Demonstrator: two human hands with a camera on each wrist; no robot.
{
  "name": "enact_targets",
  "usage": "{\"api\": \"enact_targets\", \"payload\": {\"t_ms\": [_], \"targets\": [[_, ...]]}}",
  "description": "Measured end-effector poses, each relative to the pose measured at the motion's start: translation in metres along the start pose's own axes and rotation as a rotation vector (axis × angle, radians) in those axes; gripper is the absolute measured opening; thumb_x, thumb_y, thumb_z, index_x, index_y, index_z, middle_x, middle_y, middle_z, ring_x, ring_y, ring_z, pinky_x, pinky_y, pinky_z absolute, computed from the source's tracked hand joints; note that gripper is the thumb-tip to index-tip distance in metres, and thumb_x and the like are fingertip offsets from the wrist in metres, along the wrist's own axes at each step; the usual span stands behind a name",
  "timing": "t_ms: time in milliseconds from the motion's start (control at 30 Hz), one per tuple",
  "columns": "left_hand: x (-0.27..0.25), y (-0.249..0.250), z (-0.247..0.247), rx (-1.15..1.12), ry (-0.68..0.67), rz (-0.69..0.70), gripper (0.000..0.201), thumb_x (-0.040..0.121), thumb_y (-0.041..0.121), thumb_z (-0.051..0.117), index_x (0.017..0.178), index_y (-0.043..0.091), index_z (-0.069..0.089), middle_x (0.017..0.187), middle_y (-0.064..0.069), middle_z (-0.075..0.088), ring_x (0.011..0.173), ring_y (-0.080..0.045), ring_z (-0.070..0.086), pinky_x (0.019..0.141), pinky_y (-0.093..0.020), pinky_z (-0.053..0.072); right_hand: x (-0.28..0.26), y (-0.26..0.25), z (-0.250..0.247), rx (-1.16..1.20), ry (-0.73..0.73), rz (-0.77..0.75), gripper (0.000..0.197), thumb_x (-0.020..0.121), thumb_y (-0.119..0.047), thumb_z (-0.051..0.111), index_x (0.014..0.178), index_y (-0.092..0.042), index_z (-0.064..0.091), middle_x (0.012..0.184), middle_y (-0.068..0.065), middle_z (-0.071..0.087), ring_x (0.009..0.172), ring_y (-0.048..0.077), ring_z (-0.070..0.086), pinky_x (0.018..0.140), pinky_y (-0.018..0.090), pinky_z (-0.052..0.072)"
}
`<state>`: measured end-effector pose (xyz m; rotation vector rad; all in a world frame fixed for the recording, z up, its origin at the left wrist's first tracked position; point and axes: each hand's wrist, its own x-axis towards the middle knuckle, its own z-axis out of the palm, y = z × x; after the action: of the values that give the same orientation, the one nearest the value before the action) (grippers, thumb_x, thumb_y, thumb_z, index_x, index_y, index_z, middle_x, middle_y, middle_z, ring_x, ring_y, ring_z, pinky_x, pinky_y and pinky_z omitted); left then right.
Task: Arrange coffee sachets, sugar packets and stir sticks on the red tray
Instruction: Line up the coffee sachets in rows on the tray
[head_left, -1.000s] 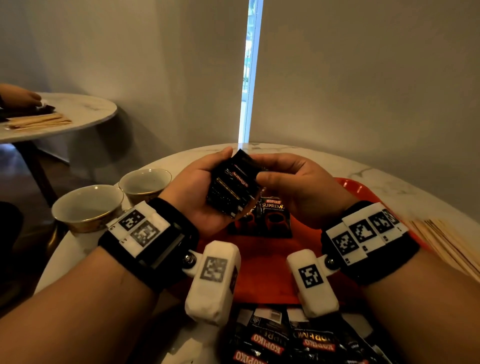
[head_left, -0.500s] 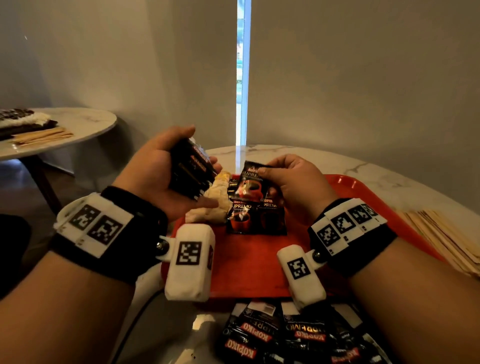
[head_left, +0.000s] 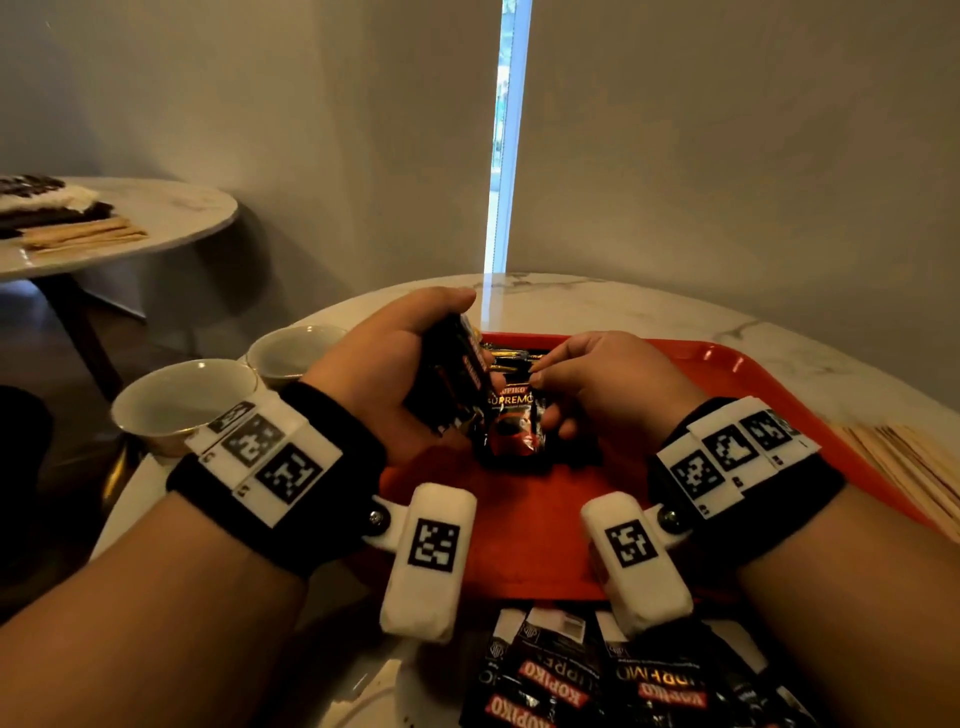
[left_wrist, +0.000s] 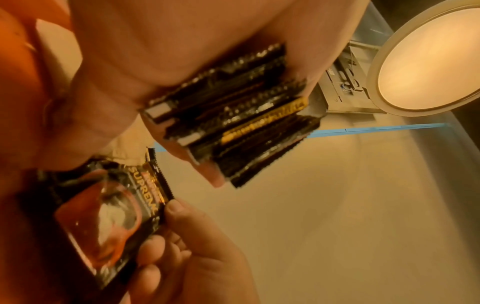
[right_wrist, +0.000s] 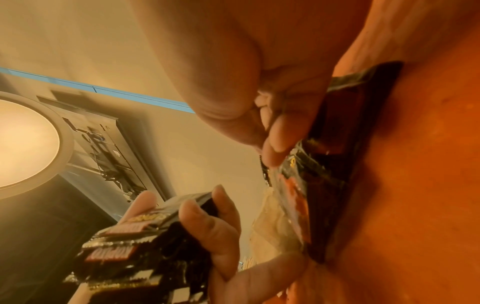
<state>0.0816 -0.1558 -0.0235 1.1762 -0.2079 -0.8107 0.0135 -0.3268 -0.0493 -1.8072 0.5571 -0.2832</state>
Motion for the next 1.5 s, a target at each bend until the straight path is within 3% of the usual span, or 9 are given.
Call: {"api": "enact_targets", "payload": {"t_ms": [100, 200, 367, 500, 667, 767, 1000, 1300, 1500], "targets": [[0.0, -0.002, 0.001, 0.011, 0.006, 0.008, 0.045, 0.089, 0.039, 0.062, 0.117, 0.004, 0.054, 0.077, -0.016, 0.062, 0.064, -0.028, 0.064, 0.062, -0.034, 0.056, 0.0, -0.001, 0.002, -0.027, 0.012, -0.01, 0.01, 0.092, 0.001, 0.062, 0.101, 0.005, 0.065, 0.056, 0.016, 0.064, 0.036, 0.017, 0.055, 0.038, 0.021, 0.043], [0.0, -0.006, 0.003, 0.015, 0.018, 0.004, 0.038, 0.09, 0.039, 0.061, 0.107, 0.005, 0.057, 0.077, -0.015, 0.061, 0.064, -0.027, 0.063, 0.063, -0.035, 0.056, 0.001, 0.0, 0.001, -0.051, 0.034, -0.019, 0.009, 0.092, 0.002, 0.061, 0.1, 0.004, 0.064, 0.058, 0.018, 0.064, 0.036, 0.018, 0.056, 0.037, 0.022, 0.042], [0.001, -0.006, 0.003, 0.003, 0.028, -0.012, 0.041, 0.092, 0.04, 0.059, 0.107, 0.002, 0.056, 0.087, -0.015, 0.059, 0.067, -0.026, 0.062, 0.066, -0.033, 0.056, 0.001, 0.0, 0.004, -0.078, 0.044, -0.021, 0.004, 0.091, 0.002, 0.061, 0.094, 0.001, 0.063, 0.057, 0.018, 0.066, 0.055, 0.031, 0.061, 0.041, 0.026, 0.046], [0.0, -0.005, 0.003, -0.007, 0.021, -0.014, 0.037, 0.092, 0.04, 0.057, 0.096, 0.003, 0.057, 0.083, -0.014, 0.057, 0.066, -0.025, 0.059, 0.071, -0.032, 0.053, 0.001, 0.0, 0.005, -0.089, 0.04, -0.011, 0.003, 0.092, -0.001, 0.061, 0.094, -0.002, 0.06, 0.058, 0.018, 0.067, 0.053, 0.03, 0.062, 0.045, 0.03, 0.048], [-0.001, -0.006, 0.003, -0.011, 0.031, 0.001, 0.037, 0.091, 0.039, 0.059, 0.105, 0.005, 0.057, 0.087, -0.014, 0.06, 0.067, -0.025, 0.063, 0.072, -0.034, 0.054, 0.0, 0.0, 0.006, -0.016, 0.042, 0.0, 0.013, 0.091, 0.002, 0.06, 0.104, 0.004, 0.058, 0.062, 0.019, 0.066, 0.053, 0.028, 0.069, 0.044, 0.028, 0.051], [-0.002, -0.006, 0.003, -0.019, 0.006, -0.005, 0.038, 0.092, 0.039, 0.056, 0.1, 0.002, 0.057, 0.072, -0.013, 0.063, 0.057, -0.025, 0.065, 0.064, -0.032, 0.057, -0.001, -0.004, 0.006, 0.001, 0.032, 0.001, 0.013, 0.093, 0.0, 0.061, 0.105, 0.003, 0.057, 0.076, 0.02, 0.064, 0.052, 0.027, 0.069, 0.045, 0.029, 0.052], [-0.006, -0.005, 0.004, 0.032, -0.013, -0.011, 0.041, 0.094, 0.04, 0.053, 0.099, 0.0, 0.058, 0.062, -0.013, 0.067, 0.052, -0.025, 0.068, 0.059, -0.039, 0.059, -0.004, -0.007, 0.003, -0.023, -0.007, 0.014, 0.01, 0.095, -0.008, 0.059, 0.101, 0.0, 0.056, 0.078, 0.019, 0.065, 0.053, 0.028, 0.068, 0.045, 0.03, 0.052], [-0.004, -0.006, 0.002, 0.036, 0.027, 0.003, 0.05, 0.09, 0.043, 0.058, 0.117, 0.001, 0.058, 0.071, -0.011, 0.066, 0.064, -0.025, 0.068, 0.077, -0.04, 0.055, -0.01, -0.011, 0.004, -0.034, -0.105, 0.111, 0.023, 0.099, -0.019, 0.055, 0.103, 0.004, 0.058, 0.082, 0.021, 0.067, 0.067, 0.033, 0.071, 0.059, 0.034, 0.058], [-0.006, -0.003, 0.002, 0.038, 0.018, 0.009, 0.037, 0.093, 0.041, 0.056, 0.099, 0.004, 0.059, 0.072, -0.01, 0.063, 0.062, -0.023, 0.065, 0.069, -0.035, 0.055, -0.01, -0.012, 0.003, -0.029, -0.103, 0.08, 0.021, 0.098, -0.015, 0.053, 0.103, 0.005, 0.059, 0.083, 0.02, 0.068, 0.065, 0.032, 0.071, 0.056, 0.033, 0.057]]}}
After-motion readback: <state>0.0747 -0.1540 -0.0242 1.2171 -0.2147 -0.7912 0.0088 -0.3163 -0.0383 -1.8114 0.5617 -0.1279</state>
